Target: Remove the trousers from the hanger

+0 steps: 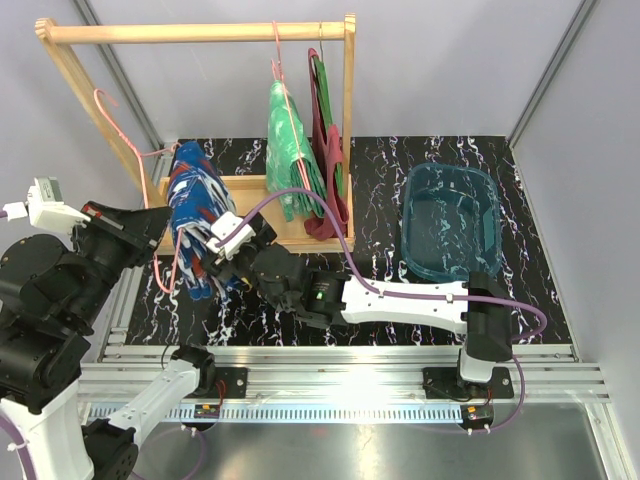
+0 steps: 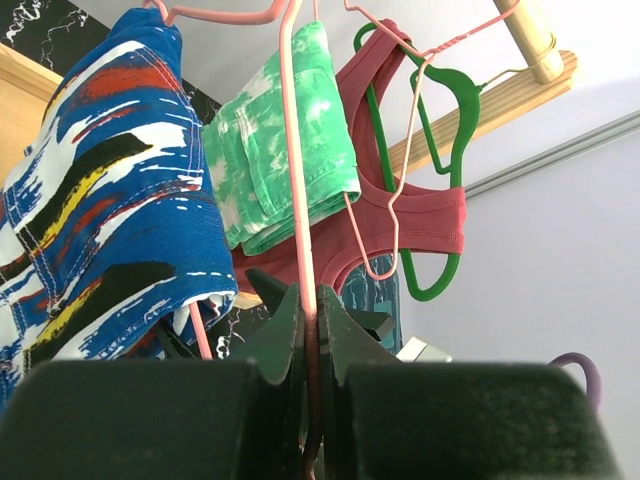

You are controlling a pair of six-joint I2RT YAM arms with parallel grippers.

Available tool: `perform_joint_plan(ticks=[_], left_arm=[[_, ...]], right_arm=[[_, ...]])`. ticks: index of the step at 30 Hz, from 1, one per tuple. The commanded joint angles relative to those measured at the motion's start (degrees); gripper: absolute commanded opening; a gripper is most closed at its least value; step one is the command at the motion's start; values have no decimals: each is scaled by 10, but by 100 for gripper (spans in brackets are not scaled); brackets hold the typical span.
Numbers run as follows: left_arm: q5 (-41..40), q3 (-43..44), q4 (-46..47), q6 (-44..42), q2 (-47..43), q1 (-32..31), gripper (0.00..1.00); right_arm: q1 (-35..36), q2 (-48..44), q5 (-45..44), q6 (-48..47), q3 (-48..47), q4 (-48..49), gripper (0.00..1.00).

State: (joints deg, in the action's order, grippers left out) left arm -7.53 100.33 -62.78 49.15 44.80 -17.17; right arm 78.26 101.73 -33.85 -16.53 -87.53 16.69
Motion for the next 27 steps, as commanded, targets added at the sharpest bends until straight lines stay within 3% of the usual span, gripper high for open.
perform_joint_plan(ticks=[1,10,16,27], left_arm=[[-4,9,165,5,-8,3,0],[16,6,172,10,-9,3,0],[35,14,167,10,-12,3,0],[72,44,152,-1,-10,3,0]], right_arm=[[-7,-7,-9,3,-31,11,88],[-7,22,16,20,-88,43,87],[-8,46,-28,-38,-116,90,87],[-16,76,3,-162,-120,160,80]])
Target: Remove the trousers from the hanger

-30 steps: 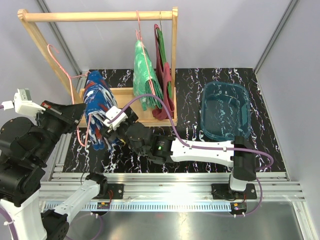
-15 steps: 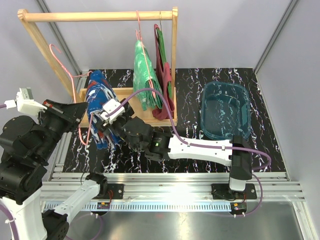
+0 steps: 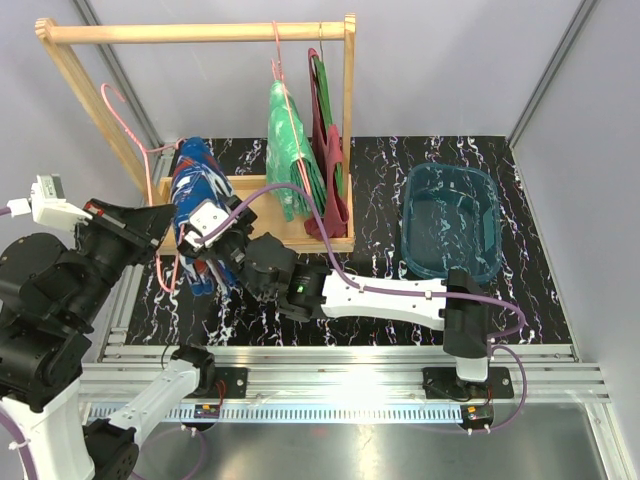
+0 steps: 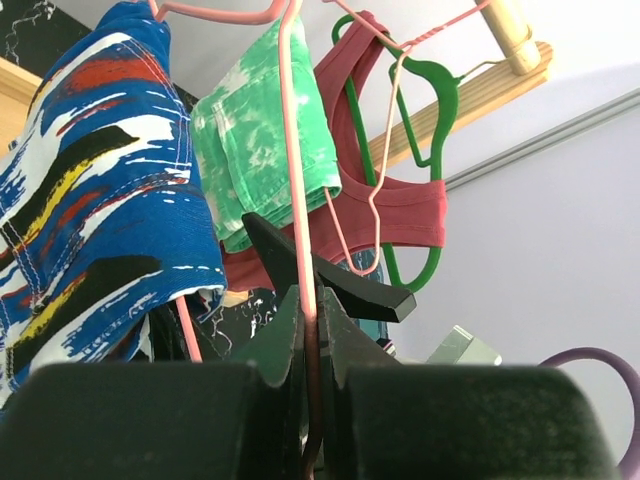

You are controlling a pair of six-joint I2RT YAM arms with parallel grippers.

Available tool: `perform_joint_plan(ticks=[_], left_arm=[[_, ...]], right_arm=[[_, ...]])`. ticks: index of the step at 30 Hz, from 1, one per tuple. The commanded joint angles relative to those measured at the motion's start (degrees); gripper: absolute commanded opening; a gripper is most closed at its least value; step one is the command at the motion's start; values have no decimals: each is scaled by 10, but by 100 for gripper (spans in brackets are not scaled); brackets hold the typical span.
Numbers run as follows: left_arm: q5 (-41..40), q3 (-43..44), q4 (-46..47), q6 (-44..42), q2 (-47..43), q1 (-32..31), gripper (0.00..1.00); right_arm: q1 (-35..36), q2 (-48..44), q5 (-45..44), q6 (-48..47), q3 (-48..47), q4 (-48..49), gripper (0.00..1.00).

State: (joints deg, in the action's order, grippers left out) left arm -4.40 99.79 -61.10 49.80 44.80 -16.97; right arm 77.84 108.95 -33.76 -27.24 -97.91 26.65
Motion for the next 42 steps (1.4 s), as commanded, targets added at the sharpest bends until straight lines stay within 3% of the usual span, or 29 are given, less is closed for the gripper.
perform_joint_plan(ticks=[1,5,9,15,20,25,26,30,36,42], left_arm=[[41,64,131,-11,-9,1,0],[57,81,116,-30,-8,1,0],[92,83,120,-45,-2,1,0],[113,67,131,-55,-9,3,0],[114,76,114,-66,-9,3,0],[72,61,76,-95,-16,5,0],[63,53,72,-104,-26,5,0],[-3,3,63,-118,-51,7,0],[-31,-96,80,-124,-74,7,0],[-53,-133,92,-133,-78,7,0]], right_arm=[[-17,0,4,-58,-12,60,79],[-36,-19,39,-51,11,51,73],[-36,-29,86,-62,24,38,59],[-36,-15,57,-98,-11,47,56],[-36,1,31,-165,-38,67,26],[-37,-22,25,-200,-33,96,12],[-37,-25,22,-204,-34,96,0],[-36,-40,11,-224,-44,106,0],[-36,-62,1,-235,-69,94,0],[-37,-85,-10,-212,-107,39,0]])
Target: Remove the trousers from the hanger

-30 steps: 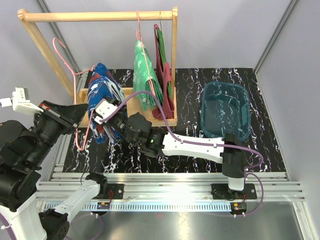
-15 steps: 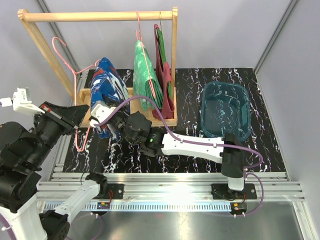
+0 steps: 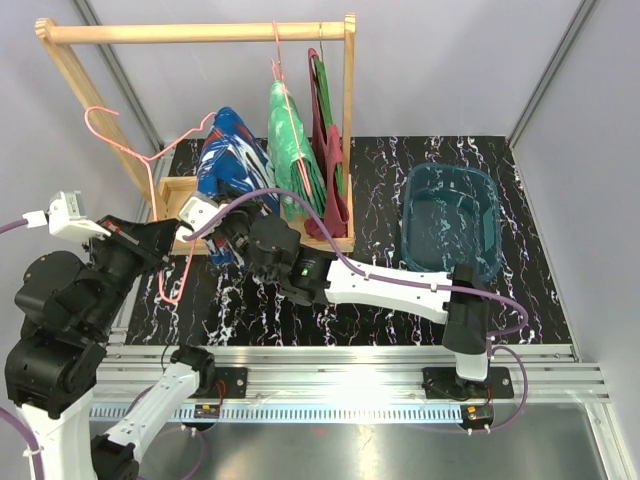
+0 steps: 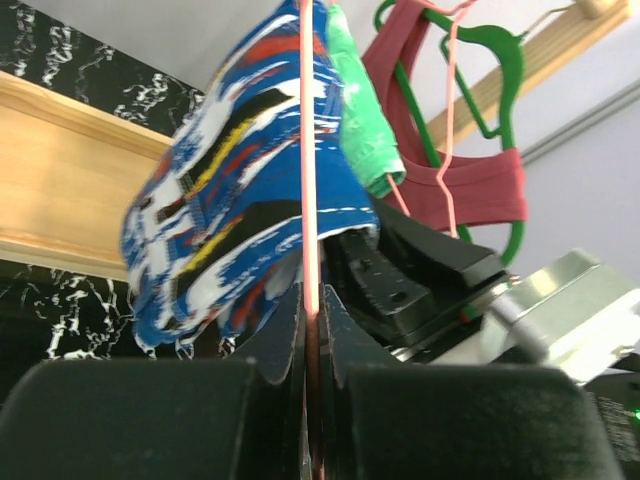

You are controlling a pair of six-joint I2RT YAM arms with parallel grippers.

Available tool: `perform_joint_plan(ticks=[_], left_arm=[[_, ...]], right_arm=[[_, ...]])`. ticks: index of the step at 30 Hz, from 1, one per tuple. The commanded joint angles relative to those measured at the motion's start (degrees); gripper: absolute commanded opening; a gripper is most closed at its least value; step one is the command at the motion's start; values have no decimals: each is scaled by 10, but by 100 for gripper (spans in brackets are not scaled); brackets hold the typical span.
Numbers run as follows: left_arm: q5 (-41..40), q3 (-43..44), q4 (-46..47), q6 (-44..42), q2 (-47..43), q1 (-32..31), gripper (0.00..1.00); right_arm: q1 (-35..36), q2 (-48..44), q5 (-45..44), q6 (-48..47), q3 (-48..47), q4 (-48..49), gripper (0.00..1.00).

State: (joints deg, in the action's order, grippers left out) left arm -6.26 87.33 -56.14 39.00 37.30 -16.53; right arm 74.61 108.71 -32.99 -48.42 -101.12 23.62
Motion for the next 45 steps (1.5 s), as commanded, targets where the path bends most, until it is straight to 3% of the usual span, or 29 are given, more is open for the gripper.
perform_joint_plan(ticks=[1,5,8,12,17,22,26,32,38,45], left_arm=[[-39,-10,41,-28,-2,3,0],[-52,-8,33,-52,7,3,0],[-59,-4,25,-79,15,3,0],[-79,24,8,-132,43,3,0],[-53,50,-7,-191,66,3,0],[-9,59,7,-206,63,3,0],[-24,92,6,-212,58,3,0],[-27,174,26,-203,57,4,0],[-48,254,28,-219,81,20,0],[38,310,41,-202,102,43,0]], right_arm=[[-4,-86,-22,4,-81,56,0],[-5,-96,-32,48,-129,-20,0],[-5,-99,-15,114,-179,-139,0],[-5,-119,-14,161,-181,-215,0],[-8,-155,-30,162,-132,-192,0],[-17,-162,-7,195,-139,-233,0],[-19,-176,21,219,-121,-280,16],[-20,-179,30,200,-93,-290,18],[-20,-175,49,195,-87,-310,28],[-25,-157,33,209,-87,-286,34]])
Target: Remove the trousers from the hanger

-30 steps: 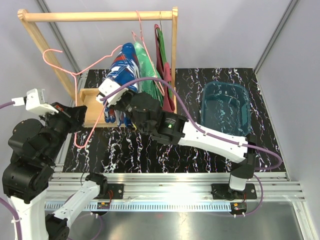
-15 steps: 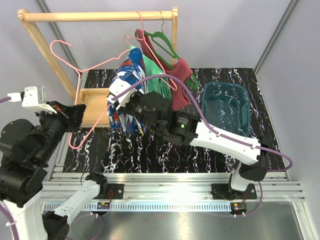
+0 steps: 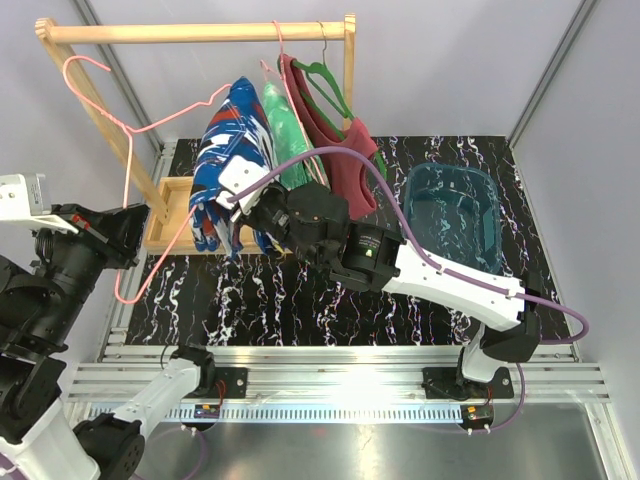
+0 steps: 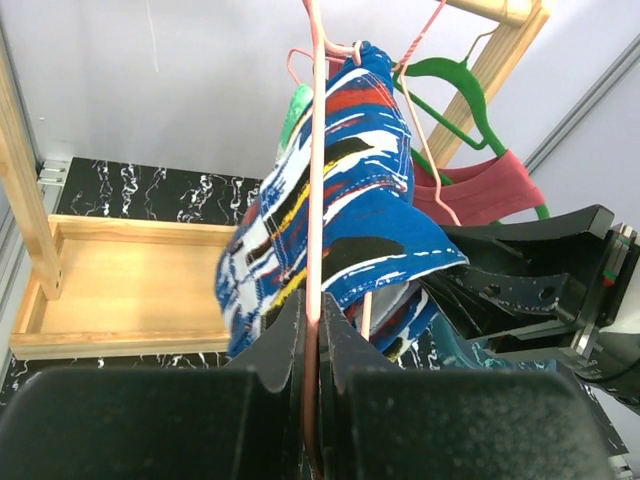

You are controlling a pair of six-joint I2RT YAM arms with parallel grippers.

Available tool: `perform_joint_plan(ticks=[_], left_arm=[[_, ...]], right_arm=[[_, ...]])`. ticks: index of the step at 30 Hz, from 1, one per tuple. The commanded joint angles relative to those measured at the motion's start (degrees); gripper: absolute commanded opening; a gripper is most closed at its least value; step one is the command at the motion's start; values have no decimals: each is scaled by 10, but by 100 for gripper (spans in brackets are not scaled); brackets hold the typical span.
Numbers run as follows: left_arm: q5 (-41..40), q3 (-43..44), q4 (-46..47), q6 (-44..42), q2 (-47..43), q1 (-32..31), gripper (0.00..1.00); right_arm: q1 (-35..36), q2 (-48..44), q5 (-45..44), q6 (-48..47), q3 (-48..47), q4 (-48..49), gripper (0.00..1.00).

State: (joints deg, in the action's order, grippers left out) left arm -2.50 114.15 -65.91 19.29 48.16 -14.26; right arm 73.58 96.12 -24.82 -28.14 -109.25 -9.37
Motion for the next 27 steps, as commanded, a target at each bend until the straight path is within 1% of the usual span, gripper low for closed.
perform_joint_plan(ticks=[1,2,4,5,8,9,13,16,21,23,27], left_arm=[[13,43,140,-1,-6,27,0],[39,44,140,7,-5,41,0],[63,48,136,14,-6,50,0],[85,49,134,21,-8,57,0],[115,56,126,36,-10,73,0],[121,59,125,40,-11,77,0],[125,88,111,68,-4,96,0],[116,115,98,107,4,110,0],[134,114,107,139,6,123,0],[130,110,111,152,4,133,0],[106,107,112,171,0,140,0]], right_arm=[[-17,-27,-61,8,-2,55,33],[-17,-25,-67,8,2,69,33],[-16,-18,-68,8,3,111,32],[-17,-15,-66,10,-1,117,33],[-16,2,-52,17,-18,126,43],[-17,6,-47,19,-24,122,45],[-15,33,-37,24,-38,124,49],[-16,46,-49,10,-21,147,51],[-14,64,-50,6,-6,180,58],[-12,64,-33,16,7,193,63],[-1,59,-10,40,36,224,68]])
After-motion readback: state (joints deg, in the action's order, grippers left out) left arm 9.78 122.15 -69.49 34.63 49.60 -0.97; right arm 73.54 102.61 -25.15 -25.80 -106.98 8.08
